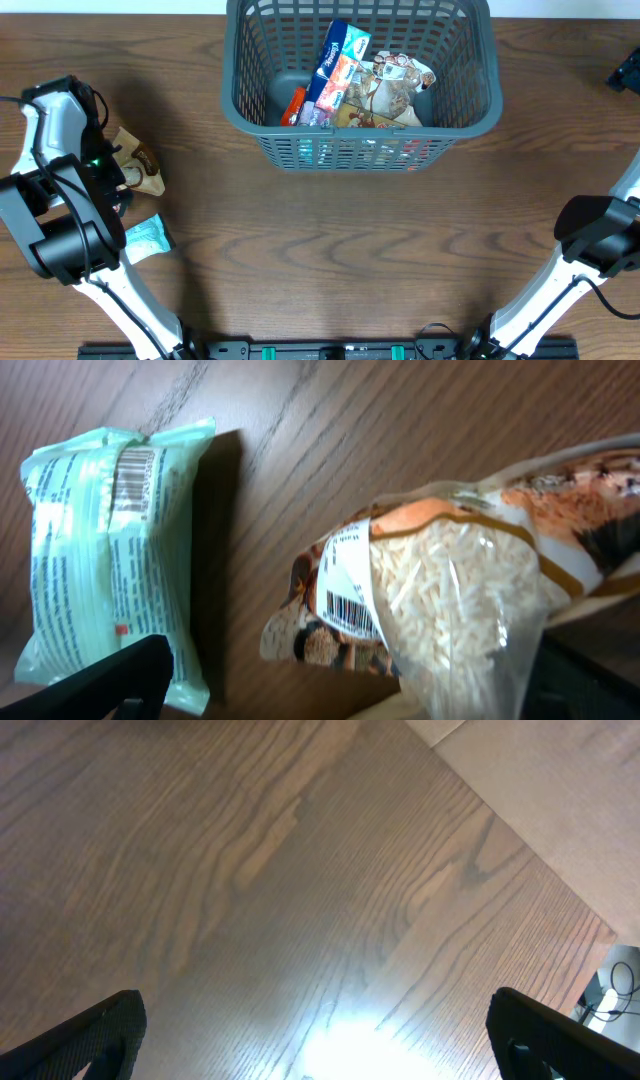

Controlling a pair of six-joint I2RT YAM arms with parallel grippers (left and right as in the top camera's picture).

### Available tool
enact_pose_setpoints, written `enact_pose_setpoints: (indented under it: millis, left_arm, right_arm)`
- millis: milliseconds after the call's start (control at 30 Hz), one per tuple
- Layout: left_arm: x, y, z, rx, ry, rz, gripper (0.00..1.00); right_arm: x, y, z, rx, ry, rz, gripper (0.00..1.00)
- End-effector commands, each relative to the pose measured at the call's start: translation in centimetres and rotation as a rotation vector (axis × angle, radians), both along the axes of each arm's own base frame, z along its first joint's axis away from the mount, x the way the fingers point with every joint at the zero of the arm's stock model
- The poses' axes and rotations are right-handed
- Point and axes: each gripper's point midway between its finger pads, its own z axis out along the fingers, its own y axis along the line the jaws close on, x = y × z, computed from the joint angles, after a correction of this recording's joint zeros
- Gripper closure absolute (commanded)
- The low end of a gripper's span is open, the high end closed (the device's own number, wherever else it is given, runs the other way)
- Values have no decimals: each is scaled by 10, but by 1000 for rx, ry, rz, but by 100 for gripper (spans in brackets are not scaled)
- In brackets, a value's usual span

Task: Pack container
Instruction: 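Move the left gripper back to the tan snack bag, then grasp the tan snack bag with the left gripper and lift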

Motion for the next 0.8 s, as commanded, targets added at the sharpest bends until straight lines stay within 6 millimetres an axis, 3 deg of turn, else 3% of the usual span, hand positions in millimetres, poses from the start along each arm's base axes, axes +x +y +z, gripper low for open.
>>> enact_pose_setpoints:
  millis: [0, 233, 767]
  left_arm:
    - [-7, 10, -5, 51, 42, -21, 3]
    - [24, 23, -13, 65, -57, -180, 3]
    - [60, 9, -22, 24, -211, -198, 3]
  right_arm:
    - [-3, -1, 4, -10, -9, -17, 1]
    - [-3, -1, 4, -10, -9, -17, 1]
    - [-3, -1, 5, -11, -9, -17, 1]
